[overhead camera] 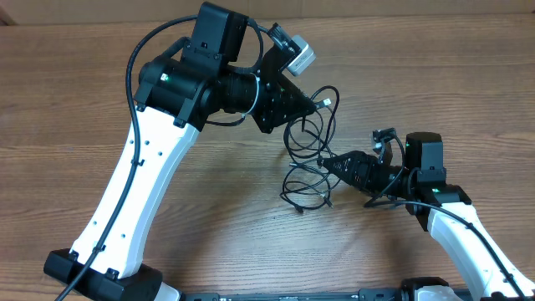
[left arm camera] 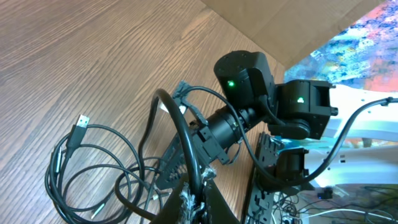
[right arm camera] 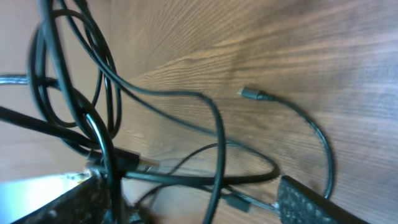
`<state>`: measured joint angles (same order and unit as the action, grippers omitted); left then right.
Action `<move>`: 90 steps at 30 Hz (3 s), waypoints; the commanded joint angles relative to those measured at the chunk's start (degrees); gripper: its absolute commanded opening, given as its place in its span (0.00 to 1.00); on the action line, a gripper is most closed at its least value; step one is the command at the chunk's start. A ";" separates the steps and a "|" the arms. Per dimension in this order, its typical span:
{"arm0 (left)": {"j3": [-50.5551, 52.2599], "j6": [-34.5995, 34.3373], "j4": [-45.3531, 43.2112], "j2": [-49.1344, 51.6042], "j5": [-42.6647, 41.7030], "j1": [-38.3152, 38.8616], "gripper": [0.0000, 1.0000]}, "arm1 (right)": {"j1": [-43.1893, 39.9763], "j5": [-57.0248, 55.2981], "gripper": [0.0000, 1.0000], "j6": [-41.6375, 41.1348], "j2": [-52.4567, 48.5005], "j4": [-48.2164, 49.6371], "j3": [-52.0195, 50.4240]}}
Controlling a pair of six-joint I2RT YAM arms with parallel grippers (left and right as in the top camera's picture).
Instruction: Untangle cables
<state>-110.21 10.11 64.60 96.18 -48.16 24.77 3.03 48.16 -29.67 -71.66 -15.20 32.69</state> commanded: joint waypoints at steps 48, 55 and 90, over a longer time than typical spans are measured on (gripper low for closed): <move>-1.27 -2.64 5.38 -1.38 25.33 -11.67 0.04 | 3.06 -62.60 0.04 -7.80 -0.11 -24.41 1.14; -1.27 -2.56 5.60 -1.44 13.94 -19.17 0.04 | 1.09 -51.80 0.04 -3.65 -0.11 -19.89 1.14; 2.86 -29.46 5.81 31.21 19.93 2.62 0.67 | 1.18 -36.50 0.04 0.79 -0.11 -15.26 1.14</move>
<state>-107.59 -11.86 70.28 124.68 -28.80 26.06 4.16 11.22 -29.50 -71.66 -30.61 33.36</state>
